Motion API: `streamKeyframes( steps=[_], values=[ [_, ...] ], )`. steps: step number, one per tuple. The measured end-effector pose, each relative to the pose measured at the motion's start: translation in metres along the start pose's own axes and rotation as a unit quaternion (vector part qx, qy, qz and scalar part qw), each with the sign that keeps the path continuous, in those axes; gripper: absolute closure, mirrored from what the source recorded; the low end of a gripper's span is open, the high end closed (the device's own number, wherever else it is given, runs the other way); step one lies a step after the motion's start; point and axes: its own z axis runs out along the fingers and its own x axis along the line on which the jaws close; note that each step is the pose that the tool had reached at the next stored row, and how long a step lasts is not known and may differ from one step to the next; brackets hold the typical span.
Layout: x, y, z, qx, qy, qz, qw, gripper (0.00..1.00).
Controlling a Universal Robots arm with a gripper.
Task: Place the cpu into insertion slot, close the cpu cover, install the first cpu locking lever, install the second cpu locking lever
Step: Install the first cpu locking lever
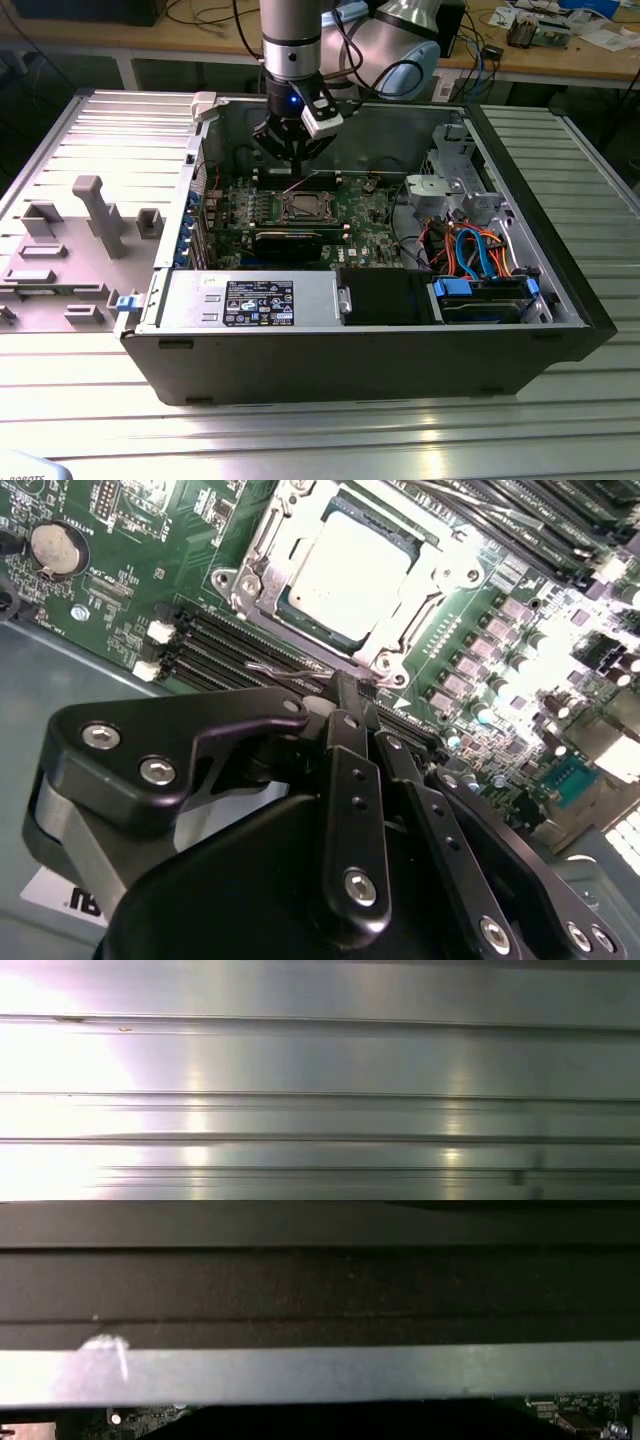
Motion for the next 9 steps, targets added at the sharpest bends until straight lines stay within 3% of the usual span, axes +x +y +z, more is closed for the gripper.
streamKeyframes(
  steps=[5, 6, 8, 9],
  values=[
    [-0.0022, 0.0001, 0.0028, -0.0019, 0.0004, 0.007, 0.99997, 0.89],
    [-0.0027, 0.0001, 0.0031, -0.0041, 0.0006, 0.009, 0.99995, 0.89],
    [-0.0033, 0.0002, 0.0034, -0.0141, 0.0008, 0.011, 0.99984, 0.89],
    [-0.0037, 0.0002, 0.0042, -0.0161, 0.0009, 0.012, 0.99980, 0.89]
  ],
)
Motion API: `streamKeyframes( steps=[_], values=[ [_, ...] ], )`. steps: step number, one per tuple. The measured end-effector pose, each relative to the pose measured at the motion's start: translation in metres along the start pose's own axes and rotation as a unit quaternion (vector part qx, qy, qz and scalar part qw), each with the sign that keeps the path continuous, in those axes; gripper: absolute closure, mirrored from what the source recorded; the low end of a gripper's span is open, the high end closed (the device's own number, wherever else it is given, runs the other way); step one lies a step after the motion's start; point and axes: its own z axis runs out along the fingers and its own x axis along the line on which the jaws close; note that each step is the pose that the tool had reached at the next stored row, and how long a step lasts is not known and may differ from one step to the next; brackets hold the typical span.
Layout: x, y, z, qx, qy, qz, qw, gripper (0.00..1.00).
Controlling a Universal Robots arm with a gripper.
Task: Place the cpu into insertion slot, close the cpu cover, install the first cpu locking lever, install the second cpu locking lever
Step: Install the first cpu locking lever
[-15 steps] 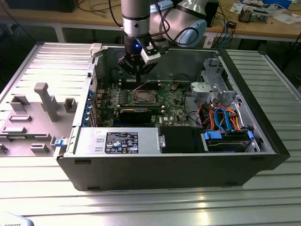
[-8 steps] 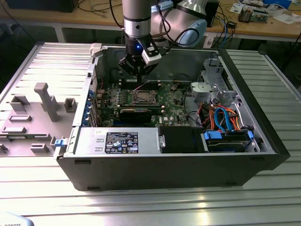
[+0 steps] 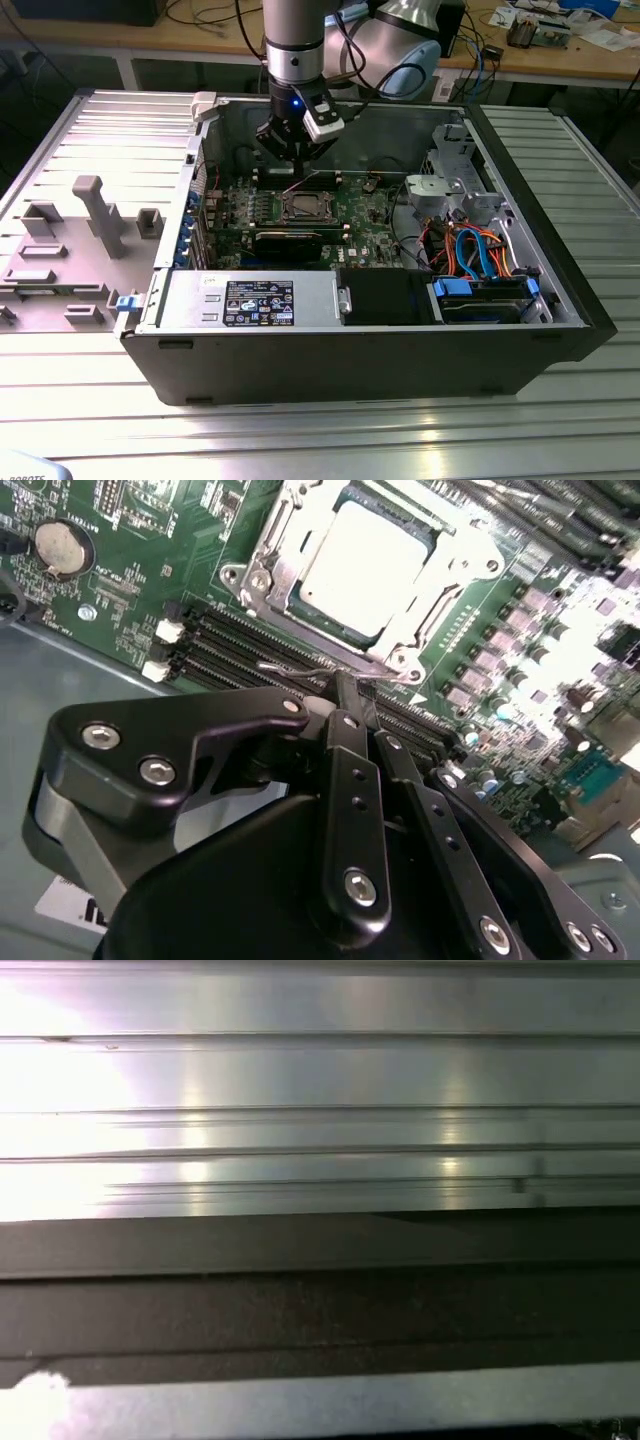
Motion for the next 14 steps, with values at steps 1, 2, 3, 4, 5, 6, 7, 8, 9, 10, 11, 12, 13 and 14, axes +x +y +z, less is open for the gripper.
streamKeyframes(
  steps=[1, 2, 3, 4, 5, 6, 7, 8, 9, 10, 11, 12, 13, 14],
  values=[
    [-0.0002, 0.0000, 0.0004, 0.0001, 0.0002, 0.001, 1.00000, 0.89],
    [-0.0009, 0.0000, 0.0013, 0.0003, 0.0007, 0.001, 1.00000, 0.89],
    [-0.0030, 0.0002, 0.0025, 0.0003, 0.0013, 0.002, 1.00000, 0.89],
    [-0.0037, 0.0004, 0.0029, 0.0002, 0.0014, 0.002, 1.00000, 0.89],
    [-0.0043, 0.0005, 0.0033, 0.0003, 0.0015, 0.002, 1.00000, 0.89],
    [-0.0048, 0.0005, 0.0035, 0.0003, 0.0016, 0.002, 1.00000, 0.89],
    [-0.0056, 0.0006, 0.0039, 0.0003, 0.0017, 0.002, 1.00000, 0.89],
    [-0.0063, 0.0006, 0.0043, 0.0004, 0.0018, 0.002, 1.00000, 0.89],
    [-0.0071, 0.0007, 0.0048, 0.0004, 0.0018, 0.002, 1.00000, 0.89],
    [-0.0079, 0.0008, 0.0052, 0.0004, 0.0019, 0.002, 1.00000, 0.89],
    [-0.0091, 0.0010, 0.0059, 0.0004, 0.0020, 0.003, 0.99999, 0.89],
    [-0.0099, 0.0010, 0.0063, 0.0004, 0.0021, 0.003, 0.99999, 0.89],
    [-0.0156, 0.0013, 0.0096, 0.0005, 0.0026, 0.004, 0.99999, 0.89],
    [-0.0256, 0.0022, 0.0152, 0.0004, 0.0027, 0.004, 0.99999, 0.89]
  ],
)
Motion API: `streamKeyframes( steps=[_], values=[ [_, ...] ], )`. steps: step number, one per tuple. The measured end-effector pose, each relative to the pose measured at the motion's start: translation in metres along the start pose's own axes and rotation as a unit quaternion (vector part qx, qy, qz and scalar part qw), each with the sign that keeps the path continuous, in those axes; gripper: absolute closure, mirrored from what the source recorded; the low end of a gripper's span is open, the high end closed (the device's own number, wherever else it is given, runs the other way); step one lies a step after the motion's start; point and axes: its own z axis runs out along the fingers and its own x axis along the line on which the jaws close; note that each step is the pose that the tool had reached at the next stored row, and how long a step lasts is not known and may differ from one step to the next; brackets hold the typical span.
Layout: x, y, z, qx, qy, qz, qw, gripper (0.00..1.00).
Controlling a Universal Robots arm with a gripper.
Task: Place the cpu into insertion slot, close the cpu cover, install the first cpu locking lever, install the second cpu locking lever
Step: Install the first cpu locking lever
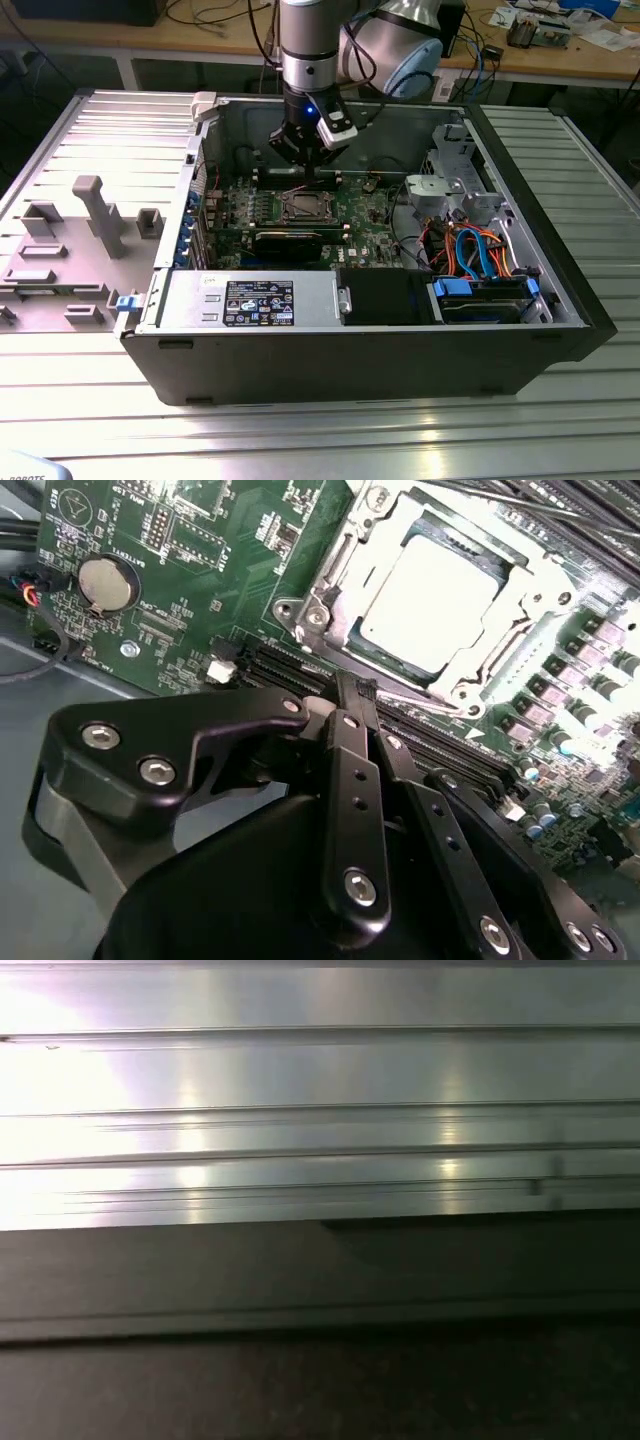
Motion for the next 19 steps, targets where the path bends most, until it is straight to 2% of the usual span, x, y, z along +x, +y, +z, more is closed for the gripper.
streamKeyframes(
  steps=[1, 2, 4, 12, 19],
  values=[
    [-0.0048, 0.0003, 0.0083, 0.0003, 0.0001, 0.001, 1.00000, 0.89],
    [-0.0046, 0.0004, 0.0119, 0.0003, 0.0001, 0.001, 1.00000, 0.89],
    [-0.0045, 0.0003, 0.0130, 0.0004, 0.0002, 0.001, 1.00000, 0.89],
    [-0.0046, 0.0004, 0.0136, 0.0001, 0.0001, 0.001, 1.00000, 0.89],
    [-0.0048, 0.0004, 0.0098, 0.0001, 0.0001, 0.001, 1.00000, 0.89]
  ],
)
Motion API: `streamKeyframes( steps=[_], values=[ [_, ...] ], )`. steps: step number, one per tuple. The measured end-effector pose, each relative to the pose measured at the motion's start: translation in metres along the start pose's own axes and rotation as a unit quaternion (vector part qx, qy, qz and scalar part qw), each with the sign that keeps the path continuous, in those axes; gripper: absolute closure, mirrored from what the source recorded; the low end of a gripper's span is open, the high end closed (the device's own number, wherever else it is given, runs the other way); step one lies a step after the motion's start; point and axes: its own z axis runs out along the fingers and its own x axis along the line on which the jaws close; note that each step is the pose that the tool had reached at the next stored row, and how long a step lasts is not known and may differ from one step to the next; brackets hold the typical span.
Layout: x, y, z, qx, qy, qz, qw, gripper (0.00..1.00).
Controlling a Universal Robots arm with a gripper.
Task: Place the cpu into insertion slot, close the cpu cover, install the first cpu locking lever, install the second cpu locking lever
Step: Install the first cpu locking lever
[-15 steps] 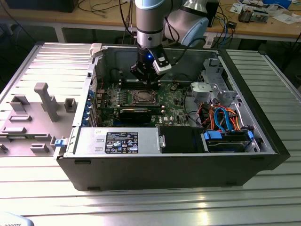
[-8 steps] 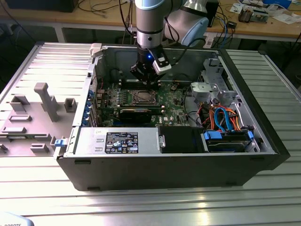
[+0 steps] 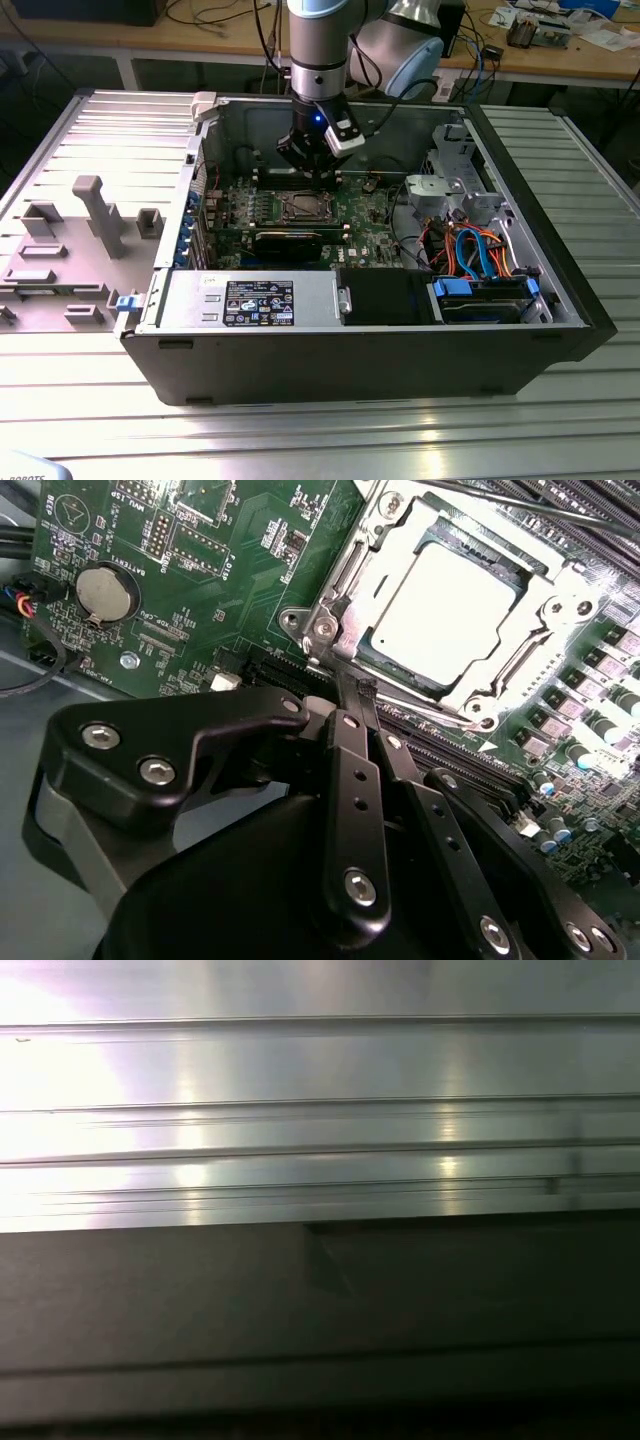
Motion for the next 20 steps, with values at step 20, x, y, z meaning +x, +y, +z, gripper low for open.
streamKeyframes(
  steps=[20],
  values=[
    [-0.0009, 0.0000, 0.0024, 0.0003, 0.0001, 0.000, 1.00000, 0.89]
  ],
)
